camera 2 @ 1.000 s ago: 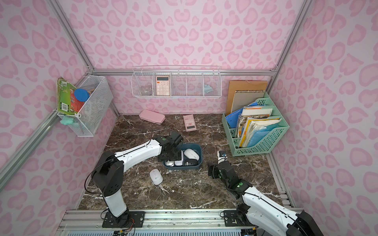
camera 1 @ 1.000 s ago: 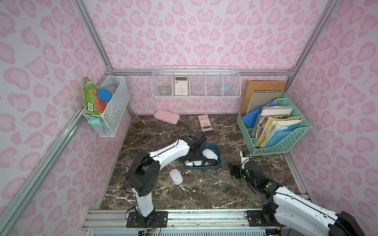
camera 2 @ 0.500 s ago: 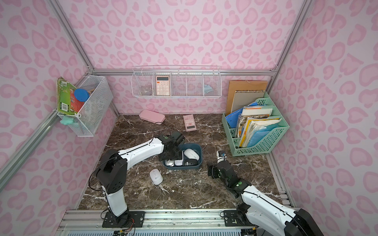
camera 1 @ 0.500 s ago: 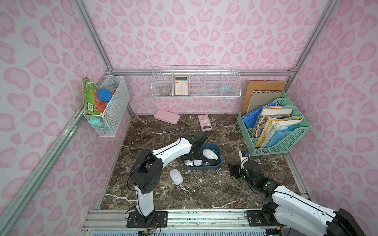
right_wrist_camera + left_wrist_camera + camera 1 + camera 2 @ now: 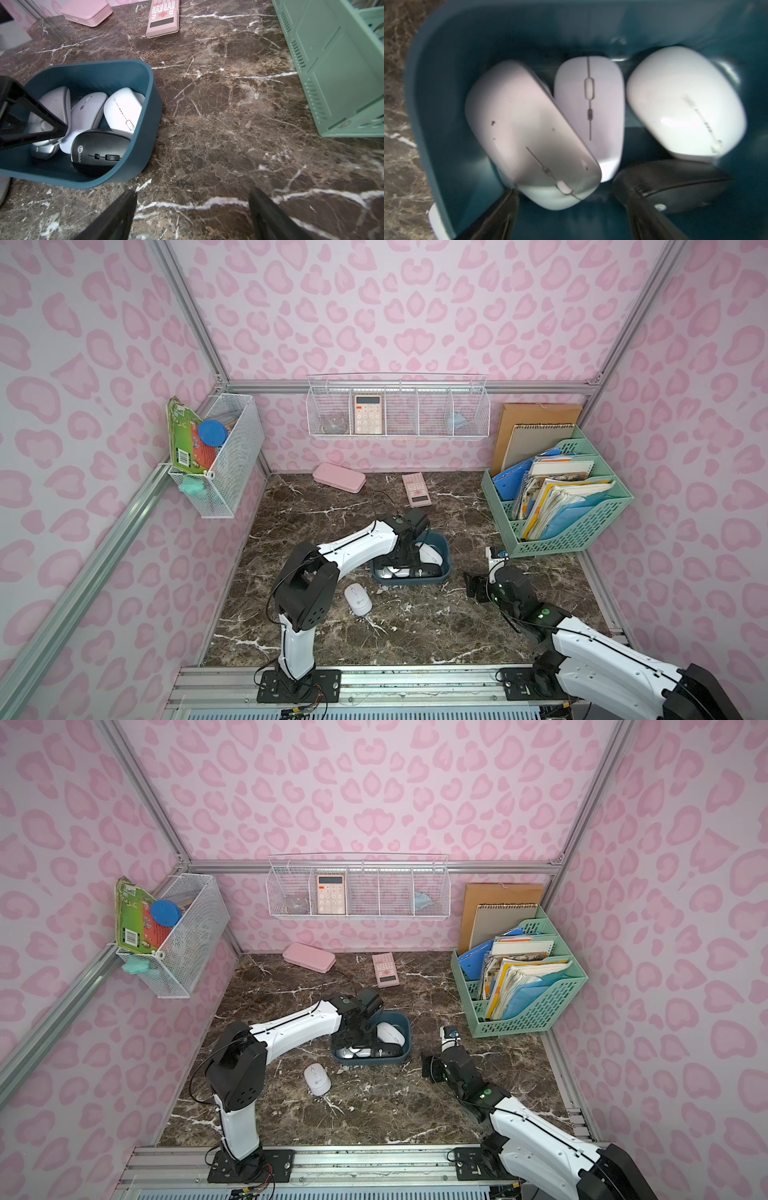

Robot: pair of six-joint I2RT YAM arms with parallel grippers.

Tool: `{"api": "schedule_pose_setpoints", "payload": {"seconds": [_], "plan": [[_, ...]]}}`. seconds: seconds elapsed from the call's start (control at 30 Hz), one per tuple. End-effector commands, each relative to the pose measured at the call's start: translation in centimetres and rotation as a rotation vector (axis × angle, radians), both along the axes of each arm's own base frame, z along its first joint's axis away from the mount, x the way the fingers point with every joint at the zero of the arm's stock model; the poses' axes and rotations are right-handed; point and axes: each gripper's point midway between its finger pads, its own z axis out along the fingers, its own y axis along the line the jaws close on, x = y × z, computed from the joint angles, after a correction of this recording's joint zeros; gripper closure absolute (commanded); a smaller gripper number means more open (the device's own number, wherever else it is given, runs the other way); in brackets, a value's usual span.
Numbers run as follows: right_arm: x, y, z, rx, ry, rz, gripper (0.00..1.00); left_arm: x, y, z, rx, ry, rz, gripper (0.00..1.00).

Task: Take out the mouse from the storage box
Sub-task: Pick up the mouse from the storage box.

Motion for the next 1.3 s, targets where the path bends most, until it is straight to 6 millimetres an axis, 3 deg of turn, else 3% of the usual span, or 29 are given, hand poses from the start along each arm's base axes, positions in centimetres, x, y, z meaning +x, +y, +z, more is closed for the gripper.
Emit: {"api": "schedule_pose_setpoints", "payload": {"seconds": [0.0,0.17,0.27,0.4,0.67,1.27], "plan": [[0.4,0.2,0.7,0.015,-0.022,-0.005,0.12,0.3,-0.2,0.7,-0.01,-0.018,-0.012,0.13],[0.3,0.2,0.8,0.021,-0.027,-0.006,0.12,0.2,1.1,1.9,0.01,-0.055,0.05,0.09],[0.4,0.3,0.8,0.021,-0.027,-0.002,0.12,0.1,2.7,2.6,0.045,-0.081,0.181,0.08],[0.4,0.3,0.7,0.016,-0.022,0.001,0.12,0.7,2.8,2.7,0.027,-0.099,0.294,0.08],[0.3,0.3,0.8,0.022,-0.026,0.002,0.12,2.2,1.4,1.8,-0.053,-0.077,0.418,0.08],[0.3,0.7,0.6,0.022,-0.016,0.022,0.11,2.8,2.3,-2.2,-0.073,0.012,0.533,0.07]]}}
